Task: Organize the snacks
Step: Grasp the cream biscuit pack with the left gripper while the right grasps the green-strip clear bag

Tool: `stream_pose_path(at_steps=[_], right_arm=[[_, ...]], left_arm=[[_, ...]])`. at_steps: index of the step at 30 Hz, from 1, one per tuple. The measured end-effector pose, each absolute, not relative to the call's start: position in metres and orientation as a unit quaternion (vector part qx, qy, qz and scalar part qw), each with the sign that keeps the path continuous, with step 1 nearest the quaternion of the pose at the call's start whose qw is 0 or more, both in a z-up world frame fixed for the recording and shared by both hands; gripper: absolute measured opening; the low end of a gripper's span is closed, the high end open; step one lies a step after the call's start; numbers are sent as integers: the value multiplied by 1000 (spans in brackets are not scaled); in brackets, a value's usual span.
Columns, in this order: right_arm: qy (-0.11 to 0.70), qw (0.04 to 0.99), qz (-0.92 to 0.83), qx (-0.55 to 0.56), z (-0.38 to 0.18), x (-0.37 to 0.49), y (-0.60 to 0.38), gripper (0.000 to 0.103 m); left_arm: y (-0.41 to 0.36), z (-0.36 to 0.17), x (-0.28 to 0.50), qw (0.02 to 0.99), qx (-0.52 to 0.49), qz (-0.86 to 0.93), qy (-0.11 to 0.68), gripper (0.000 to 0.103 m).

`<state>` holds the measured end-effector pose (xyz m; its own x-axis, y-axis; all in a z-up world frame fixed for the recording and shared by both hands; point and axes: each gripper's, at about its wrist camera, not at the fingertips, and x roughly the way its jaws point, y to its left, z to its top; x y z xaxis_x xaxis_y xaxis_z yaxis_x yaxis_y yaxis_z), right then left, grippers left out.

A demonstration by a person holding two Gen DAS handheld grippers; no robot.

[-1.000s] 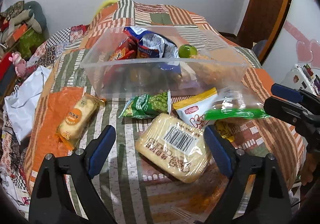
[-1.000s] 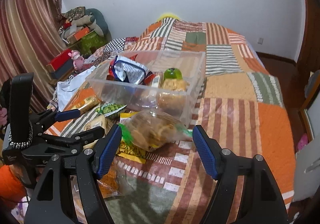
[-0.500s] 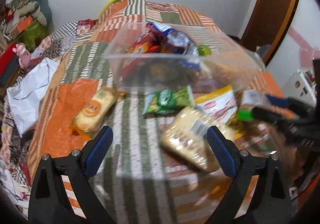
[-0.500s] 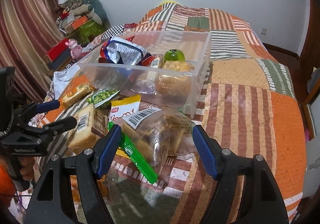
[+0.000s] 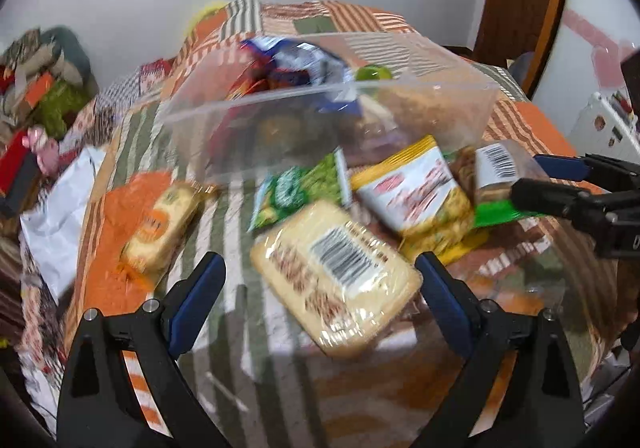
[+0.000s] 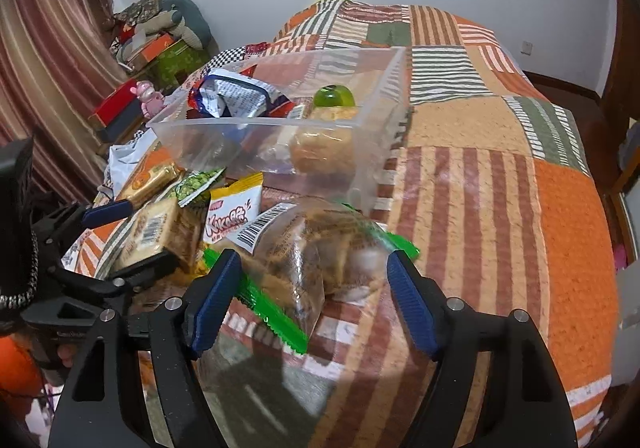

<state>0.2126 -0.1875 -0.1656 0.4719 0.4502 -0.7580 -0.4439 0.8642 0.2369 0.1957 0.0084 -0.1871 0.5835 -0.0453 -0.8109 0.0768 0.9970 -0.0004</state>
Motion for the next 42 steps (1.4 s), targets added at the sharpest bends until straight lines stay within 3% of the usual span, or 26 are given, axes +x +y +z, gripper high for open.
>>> stream_pose_path(at_steps=[9, 21, 23, 29, 31, 37, 39, 41, 42], right_arm=[[447, 861, 243, -1, -163, 205, -199, 73], [441, 865, 241, 1, -165, 224, -168, 73], [444, 865, 234, 12, -167, 231, -168, 73], [446, 866, 224, -17, -172, 231, -165, 74], [449, 865, 222, -19, -173, 229, -169, 74], [456, 863, 216, -4, -180, 225, -182, 74], [456, 862, 223, -5, -180, 224, -181, 69], [458, 856, 238, -14, -180, 221, -176, 51], [451, 861, 234, -26, -178, 218, -174, 51]], left_arm=[[55, -199, 175, 877, -28, -4, 479, 96], [31, -196, 201, 885, -14, -19, 465, 96], [31, -201, 205, 882, -19, -17, 471, 94], [34, -211, 207, 881, -22, -16, 472, 72], [35, -211, 204, 884, -16, -16, 467, 60], [33, -210, 196, 889, -12, -27, 457, 56], [33, -210, 194, 889, -13, -25, 457, 55], [33, -208, 191, 888, -16, -23, 458, 55], [33, -208, 189, 888, -18, -23, 458, 55]])
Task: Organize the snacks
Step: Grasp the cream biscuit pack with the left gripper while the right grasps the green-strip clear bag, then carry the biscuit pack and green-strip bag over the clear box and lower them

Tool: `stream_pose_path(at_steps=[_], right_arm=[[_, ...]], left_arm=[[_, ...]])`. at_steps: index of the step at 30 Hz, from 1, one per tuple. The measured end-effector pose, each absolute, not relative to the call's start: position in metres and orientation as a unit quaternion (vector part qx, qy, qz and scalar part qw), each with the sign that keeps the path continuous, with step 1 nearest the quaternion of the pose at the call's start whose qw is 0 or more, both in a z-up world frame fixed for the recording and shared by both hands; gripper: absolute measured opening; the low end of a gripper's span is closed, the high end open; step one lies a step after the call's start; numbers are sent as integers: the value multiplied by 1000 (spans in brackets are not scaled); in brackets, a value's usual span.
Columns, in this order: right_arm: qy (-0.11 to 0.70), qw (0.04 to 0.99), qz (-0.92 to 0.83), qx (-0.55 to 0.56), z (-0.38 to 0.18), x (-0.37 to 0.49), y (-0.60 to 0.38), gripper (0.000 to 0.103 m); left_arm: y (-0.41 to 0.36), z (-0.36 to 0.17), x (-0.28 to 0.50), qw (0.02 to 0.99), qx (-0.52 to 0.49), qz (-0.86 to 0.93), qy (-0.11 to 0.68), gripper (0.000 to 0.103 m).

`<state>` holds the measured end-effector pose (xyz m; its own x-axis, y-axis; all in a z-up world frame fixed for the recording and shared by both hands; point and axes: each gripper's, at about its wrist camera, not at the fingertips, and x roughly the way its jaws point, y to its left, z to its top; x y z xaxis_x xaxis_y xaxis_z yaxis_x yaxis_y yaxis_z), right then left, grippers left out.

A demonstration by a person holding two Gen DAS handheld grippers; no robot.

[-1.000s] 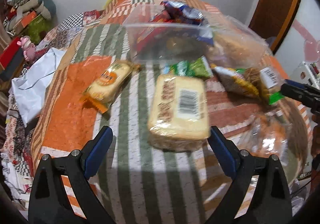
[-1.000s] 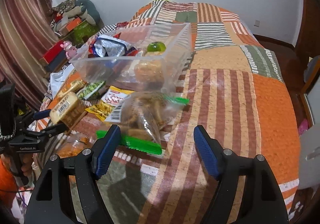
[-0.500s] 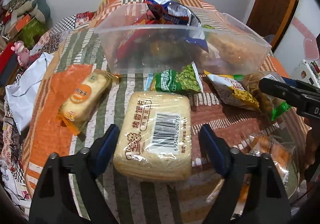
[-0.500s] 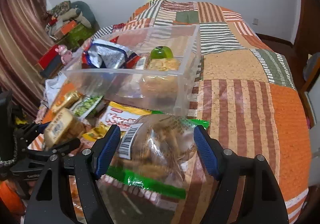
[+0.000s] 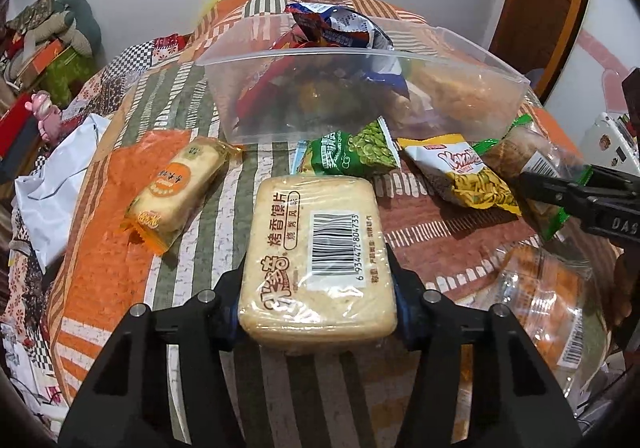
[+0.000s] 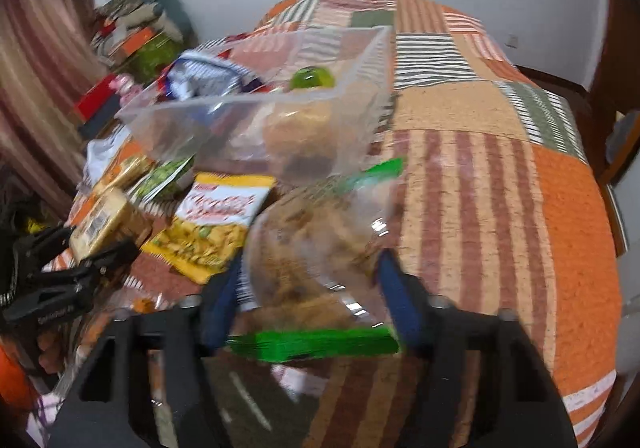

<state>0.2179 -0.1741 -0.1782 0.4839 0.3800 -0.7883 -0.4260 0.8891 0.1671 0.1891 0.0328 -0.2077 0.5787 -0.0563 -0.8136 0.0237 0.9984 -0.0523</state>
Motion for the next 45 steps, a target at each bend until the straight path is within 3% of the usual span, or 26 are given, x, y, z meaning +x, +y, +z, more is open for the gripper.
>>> stream_pose_path(at_steps=[27, 45], right_arm=[[343, 903, 257, -24, -106, 208, -168, 48], [334, 907, 255, 1, -103, 250, -148, 48]], left_arm=[[41, -127, 192, 922, -21, -7, 386, 55], [59, -126, 249, 919, -22, 6, 393, 55]])
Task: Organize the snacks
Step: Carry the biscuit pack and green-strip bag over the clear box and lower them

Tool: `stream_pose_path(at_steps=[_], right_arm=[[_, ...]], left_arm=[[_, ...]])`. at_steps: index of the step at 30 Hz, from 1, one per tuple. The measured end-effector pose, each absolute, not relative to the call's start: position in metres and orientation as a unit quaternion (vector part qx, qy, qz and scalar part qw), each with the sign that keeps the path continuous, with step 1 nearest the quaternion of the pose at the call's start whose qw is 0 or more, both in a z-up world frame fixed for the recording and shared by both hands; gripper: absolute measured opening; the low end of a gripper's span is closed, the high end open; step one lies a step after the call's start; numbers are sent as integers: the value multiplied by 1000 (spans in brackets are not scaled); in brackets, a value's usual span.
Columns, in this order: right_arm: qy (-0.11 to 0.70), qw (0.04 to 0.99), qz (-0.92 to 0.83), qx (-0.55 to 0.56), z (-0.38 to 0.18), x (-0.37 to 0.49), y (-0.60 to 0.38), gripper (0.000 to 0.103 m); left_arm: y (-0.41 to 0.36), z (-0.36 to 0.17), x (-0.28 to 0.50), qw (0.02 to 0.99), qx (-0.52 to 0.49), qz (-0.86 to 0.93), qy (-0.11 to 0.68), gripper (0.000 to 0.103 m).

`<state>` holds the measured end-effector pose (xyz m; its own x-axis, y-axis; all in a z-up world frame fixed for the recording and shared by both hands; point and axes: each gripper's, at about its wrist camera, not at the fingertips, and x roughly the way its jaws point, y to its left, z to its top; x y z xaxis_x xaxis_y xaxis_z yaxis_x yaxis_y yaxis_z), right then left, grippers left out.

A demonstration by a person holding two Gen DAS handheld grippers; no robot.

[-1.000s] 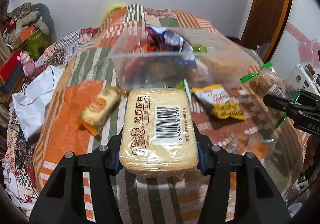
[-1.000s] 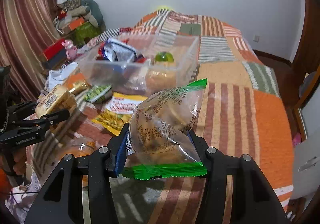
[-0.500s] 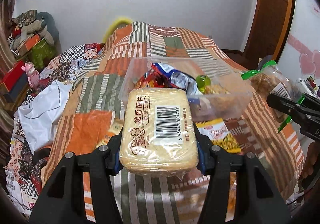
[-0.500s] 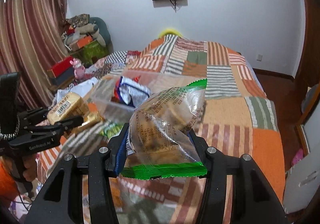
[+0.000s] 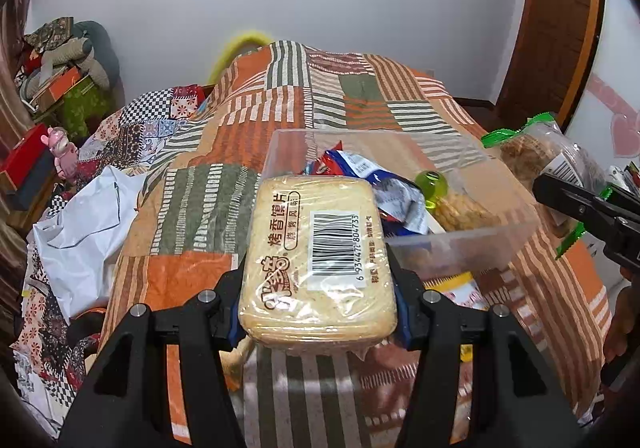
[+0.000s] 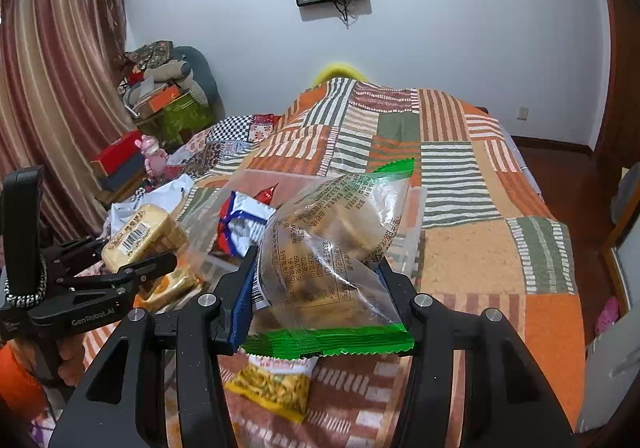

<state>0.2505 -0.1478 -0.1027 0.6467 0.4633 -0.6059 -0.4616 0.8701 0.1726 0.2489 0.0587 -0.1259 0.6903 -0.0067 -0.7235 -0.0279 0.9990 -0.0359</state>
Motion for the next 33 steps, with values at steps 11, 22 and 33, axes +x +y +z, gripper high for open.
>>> stream_pose_path(at_steps=[11, 22, 33], right_arm=[[346, 904, 252, -7, -111, 274, -136, 48], [364, 896, 254, -29, -123, 297, -118, 48], [403, 877, 259, -26, -139, 325, -109, 48]], left_arm=[[68, -132, 282, 916, -17, 14, 400, 55], [76, -145, 312, 910, -31, 22, 413, 55], [70, -153, 325, 917, -15, 35, 398, 55]])
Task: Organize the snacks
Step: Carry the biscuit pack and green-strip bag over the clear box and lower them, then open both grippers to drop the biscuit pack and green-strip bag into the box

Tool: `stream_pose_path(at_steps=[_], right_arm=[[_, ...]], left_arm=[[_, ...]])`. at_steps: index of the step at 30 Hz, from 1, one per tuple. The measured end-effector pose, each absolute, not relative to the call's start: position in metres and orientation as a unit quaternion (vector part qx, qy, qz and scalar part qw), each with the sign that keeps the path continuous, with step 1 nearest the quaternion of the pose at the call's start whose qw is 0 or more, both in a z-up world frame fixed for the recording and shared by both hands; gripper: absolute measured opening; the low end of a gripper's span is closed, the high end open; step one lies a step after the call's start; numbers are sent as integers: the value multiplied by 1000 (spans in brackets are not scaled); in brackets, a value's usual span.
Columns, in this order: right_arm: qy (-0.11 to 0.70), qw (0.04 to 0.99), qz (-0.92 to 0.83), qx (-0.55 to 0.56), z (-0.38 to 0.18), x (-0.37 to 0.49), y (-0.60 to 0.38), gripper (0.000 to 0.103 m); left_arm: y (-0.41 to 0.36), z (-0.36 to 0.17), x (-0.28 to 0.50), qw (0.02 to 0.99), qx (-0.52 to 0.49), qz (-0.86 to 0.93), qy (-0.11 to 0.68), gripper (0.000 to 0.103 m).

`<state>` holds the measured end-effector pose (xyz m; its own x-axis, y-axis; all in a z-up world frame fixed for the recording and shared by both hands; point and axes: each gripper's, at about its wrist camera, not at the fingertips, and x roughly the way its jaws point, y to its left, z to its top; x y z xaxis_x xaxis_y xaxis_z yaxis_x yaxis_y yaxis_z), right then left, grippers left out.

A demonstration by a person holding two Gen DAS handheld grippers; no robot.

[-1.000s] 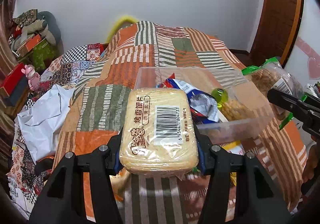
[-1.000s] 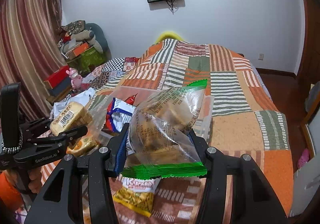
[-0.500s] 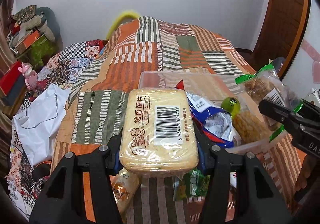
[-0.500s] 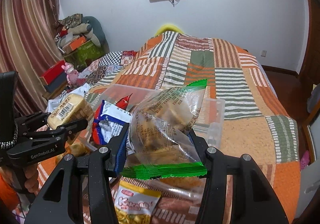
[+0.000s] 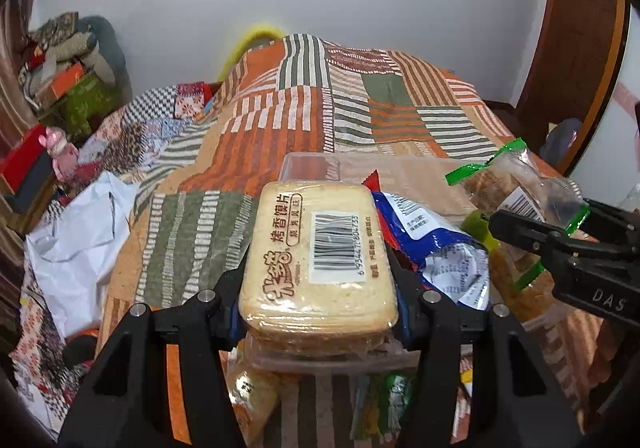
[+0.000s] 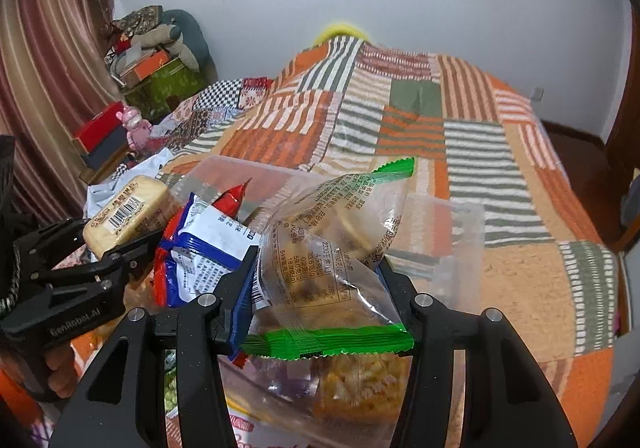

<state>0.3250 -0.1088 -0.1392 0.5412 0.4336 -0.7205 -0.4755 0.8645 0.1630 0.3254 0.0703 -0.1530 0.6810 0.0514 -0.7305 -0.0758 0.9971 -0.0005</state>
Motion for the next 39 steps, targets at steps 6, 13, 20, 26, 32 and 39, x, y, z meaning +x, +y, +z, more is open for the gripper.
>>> stream_pose_path(at_steps=[6, 13, 20, 26, 32, 39], right_arm=[[412, 874, 255, -38, -147, 326, -106, 51], [419, 871, 253, -25, -145, 326, -114, 56], [408, 877, 253, -24, -134, 313, -119, 67], [388, 885, 255, -28, -119, 290, -127, 72], [372, 888, 268, -25, -108, 260, -135, 74], [362, 888, 281, -31, -105, 219, -149, 74]], left_arm=[[68, -156, 328, 920, -12, 42, 389, 55], [67, -157, 324, 920, -2, 39, 390, 62], [63, -154, 310, 916, 0, 34, 399, 67], [66, -142, 285, 916, -14, 22, 399, 67], [61, -134, 251, 915, -12, 7, 404, 68], [47, -132, 207, 915, -7, -19, 404, 72]])
